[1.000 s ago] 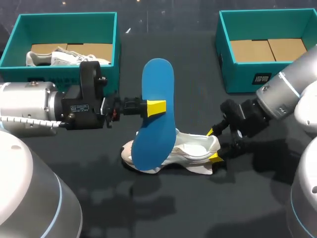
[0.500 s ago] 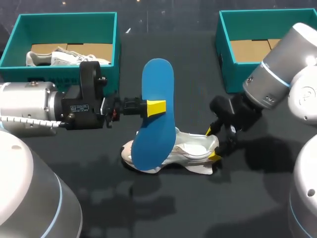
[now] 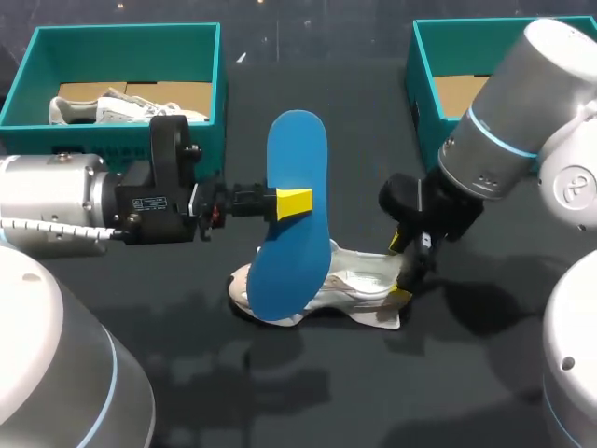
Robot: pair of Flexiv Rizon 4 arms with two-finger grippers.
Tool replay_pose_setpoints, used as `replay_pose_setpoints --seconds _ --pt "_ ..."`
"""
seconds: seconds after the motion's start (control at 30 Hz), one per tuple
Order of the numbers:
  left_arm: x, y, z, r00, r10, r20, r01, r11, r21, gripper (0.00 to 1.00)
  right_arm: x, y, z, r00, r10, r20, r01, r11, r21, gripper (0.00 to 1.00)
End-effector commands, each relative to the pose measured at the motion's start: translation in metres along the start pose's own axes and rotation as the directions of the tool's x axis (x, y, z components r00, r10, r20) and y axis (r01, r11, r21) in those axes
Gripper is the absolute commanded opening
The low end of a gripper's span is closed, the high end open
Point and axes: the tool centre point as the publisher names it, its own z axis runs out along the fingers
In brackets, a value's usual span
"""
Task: Take the shoe out of the shoebox, open the shoe tongue, remove and reinsert the insole, then place the shoe into the shoebox
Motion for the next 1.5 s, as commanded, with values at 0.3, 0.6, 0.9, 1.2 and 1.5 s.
replay_pose_setpoints --seconds 0.3,0.6,0.9,1.2,1.5 --pt "0.006 0.000 0.002 1.000 0.001 0.011 -0.001 1.000 0.006 0.00 0.000 0.007 -0.005 1.000 0.002 -0.001 -0.001 0.990 0.141 1.00" --pt "0.006 0.000 0.002 1.000 0.001 0.011 -0.001 1.000 0.006 0.00 0.000 0.007 -0.005 1.000 0.002 -0.001 -0.001 0.990 0.141 1.00" --pt "0.006 0.000 0.002 1.000 0.001 0.011 -0.001 1.000 0.006 0.00 0.000 0.007 -0.005 1.000 0.008 0.019 -0.010 0.988 0.156 1.00" --pt "0.006 0.000 0.002 1.000 0.001 0.011 -0.001 1.000 0.006 0.00 -0.002 0.030 -0.011 0.999 0.011 0.045 -0.021 0.972 0.234 1.00" --pt "0.006 0.000 0.002 1.000 0.001 0.011 -0.001 1.000 0.006 0.00 -0.016 0.055 -0.006 0.997 -0.027 0.070 0.004 0.951 0.309 1.00"
